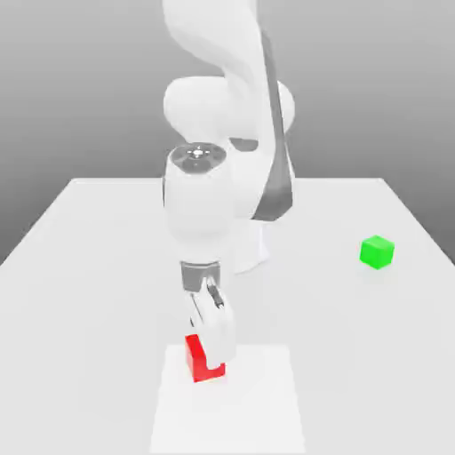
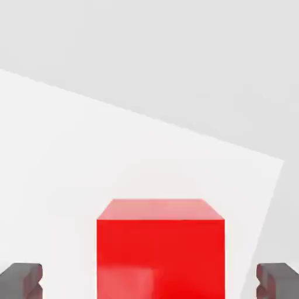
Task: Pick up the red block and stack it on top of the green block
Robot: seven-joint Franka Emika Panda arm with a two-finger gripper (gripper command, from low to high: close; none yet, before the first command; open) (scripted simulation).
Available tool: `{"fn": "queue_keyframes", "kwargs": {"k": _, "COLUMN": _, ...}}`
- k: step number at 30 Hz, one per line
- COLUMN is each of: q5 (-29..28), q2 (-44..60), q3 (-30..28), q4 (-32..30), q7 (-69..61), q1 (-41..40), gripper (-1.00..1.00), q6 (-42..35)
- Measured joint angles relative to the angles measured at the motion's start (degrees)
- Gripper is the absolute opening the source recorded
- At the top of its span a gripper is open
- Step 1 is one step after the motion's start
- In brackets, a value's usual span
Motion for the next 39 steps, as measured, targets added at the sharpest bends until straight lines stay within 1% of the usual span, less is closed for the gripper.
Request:
{"fn": "queue_keyframes", "kwargs": {"k": 1, "q5": -0.9, "q2": 1.4, "q3": -1.4, "q4": 0.2, "q7": 0.6, "q1": 1.2, "gripper": -1.00, "q6": 1.1}}
{"fn": "queue_keyframes", "kwargs": {"k": 8, "q5": -1.0, "q2": 1.5, "q3": -1.7, "q4": 0.2, "q7": 0.7, "q1": 1.4, "gripper": -1.00, "q6": 1.4}}
{"fn": "queue_keyframes", "kwargs": {"k": 12, "q5": 4.8, "q2": -4.5, "q3": 1.7, "q4": -0.6, "q7": -3.4, "q1": -0.4, "gripper": -1.00, "q6": -3.6}}
{"fn": "queue_keyframes", "kwargs": {"k": 15, "q5": 8.8, "q2": -9.7, "q3": 2.6, "q4": -1.4, "q7": -6.3, "q1": -0.1, "gripper": -1.00, "q6": -8.0}}
{"fn": "queue_keyframes", "kwargs": {"k": 17, "q5": 10.5, "q2": -13.0, "q3": 2.7, "q4": -1.9, "q7": -7.8, "q1": 1.0, "gripper": -1.00, "q6": -10.8}}
{"fn": "queue_keyframes", "kwargs": {"k": 21, "q5": 13.5, "q2": -19.2, "q3": 5.9, "q4": -2.1, "q7": -13.4, "q1": 7.2, "gripper": -1.00, "q6": -16.0}}
{"fn": "queue_keyframes", "kwargs": {"k": 29, "q5": 19.7, "q2": -29.3, "q3": 12.3, "q4": -2.3, "q7": -26.0, "q1": 24.5, "gripper": -1.00, "q6": -24.4}}
{"fn": "queue_keyframes", "kwargs": {"k": 34, "q5": 23.4, "q2": -33.5, "q3": 16.0, "q4": -2.8, "q7": -33.6, "q1": 36.2, "gripper": -1.00, "q6": -27.6}}
{"fn": "queue_keyframes", "kwargs": {"k": 39, "q5": 26.7, "q2": -35.3, "q3": 19.7, "q4": -3.5, "q7": -41.1, "q1": 48.1, "gripper": -1.00, "q6": -28.7}}
